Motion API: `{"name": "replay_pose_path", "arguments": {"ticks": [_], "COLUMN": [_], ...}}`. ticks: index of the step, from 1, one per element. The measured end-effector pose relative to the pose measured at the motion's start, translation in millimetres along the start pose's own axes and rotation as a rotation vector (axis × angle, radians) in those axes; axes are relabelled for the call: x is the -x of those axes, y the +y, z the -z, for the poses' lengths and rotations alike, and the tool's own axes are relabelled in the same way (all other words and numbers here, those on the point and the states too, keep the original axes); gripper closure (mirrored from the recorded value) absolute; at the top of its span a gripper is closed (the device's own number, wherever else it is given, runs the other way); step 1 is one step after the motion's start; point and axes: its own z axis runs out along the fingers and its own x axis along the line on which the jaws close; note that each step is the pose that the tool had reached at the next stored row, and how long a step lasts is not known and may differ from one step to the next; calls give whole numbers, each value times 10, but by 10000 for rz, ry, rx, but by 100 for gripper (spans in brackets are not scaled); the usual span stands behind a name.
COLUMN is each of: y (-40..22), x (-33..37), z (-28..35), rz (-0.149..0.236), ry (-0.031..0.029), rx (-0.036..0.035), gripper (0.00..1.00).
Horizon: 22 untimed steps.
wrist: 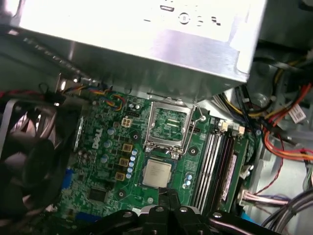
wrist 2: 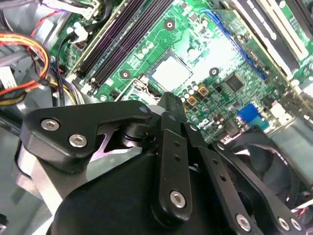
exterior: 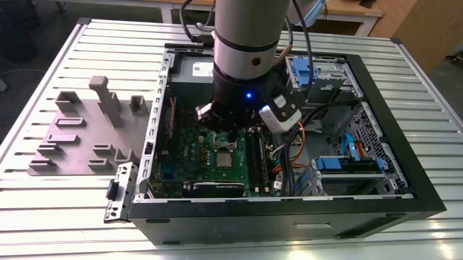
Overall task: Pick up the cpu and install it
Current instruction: 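Close the cpu cover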
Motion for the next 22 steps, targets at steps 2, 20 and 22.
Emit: {"name": "replay_pose_path", "arguments": {"ticks": [2, 20, 22], "y": [0, -1, -1], "x": [0, 2, 2], "z": [-5, -17, -17], "rz": [372, 1534, 1535], "ry": [-6, -10, -10], "rx": [-1, -3, -3], "gripper": [89, 89, 89]}}
